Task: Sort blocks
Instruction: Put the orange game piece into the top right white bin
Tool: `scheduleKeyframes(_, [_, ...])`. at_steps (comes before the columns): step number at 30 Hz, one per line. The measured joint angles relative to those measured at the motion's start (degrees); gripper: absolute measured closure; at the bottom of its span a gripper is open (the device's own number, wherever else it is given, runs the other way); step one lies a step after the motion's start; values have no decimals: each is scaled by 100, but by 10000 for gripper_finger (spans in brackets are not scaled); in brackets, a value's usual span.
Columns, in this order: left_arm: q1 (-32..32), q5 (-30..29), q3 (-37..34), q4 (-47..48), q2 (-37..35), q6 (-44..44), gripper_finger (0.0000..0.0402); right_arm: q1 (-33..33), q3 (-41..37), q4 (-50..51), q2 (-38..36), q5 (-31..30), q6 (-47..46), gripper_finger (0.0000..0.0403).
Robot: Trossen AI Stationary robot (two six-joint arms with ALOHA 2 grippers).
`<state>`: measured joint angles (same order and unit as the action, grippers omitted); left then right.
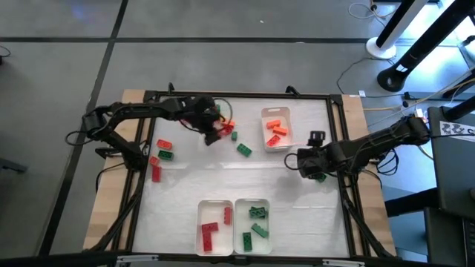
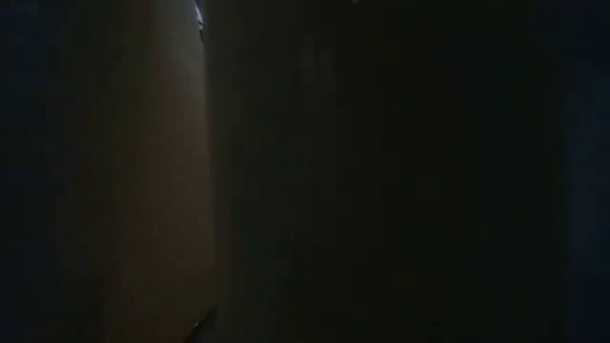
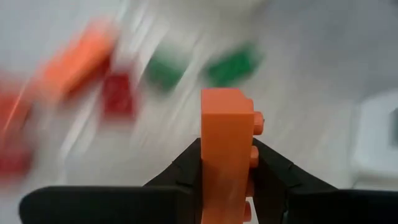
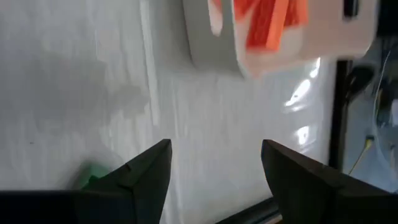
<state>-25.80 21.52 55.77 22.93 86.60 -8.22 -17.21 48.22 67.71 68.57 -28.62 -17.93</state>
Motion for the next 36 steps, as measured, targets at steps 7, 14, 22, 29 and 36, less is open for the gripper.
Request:
scheduleKeyframes(7, [629,79,5,-3051,209,-114,322,0,-427,-91,-43,568,-156,157])
scheduleKeyframes(14, [1010,-600,7,-5643,845,-9,318,0,-447,-403,-39,523,-136,157])
scheduleKeyframes(22, [1122,-1449,535,-7041,2195,-3,316,0,-447,-470,-37,854,-133,157])
scheduleKeyframes(29, [1202,-1521,1799,-6975,3367,-42,314,-2,-447,-464,-37,1870,-599,157])
scheduleKeyframes(36, [1182,-1810,2350,-6472,3694,-38,314,-2,-447,-50,-37,2144,-1225,157])
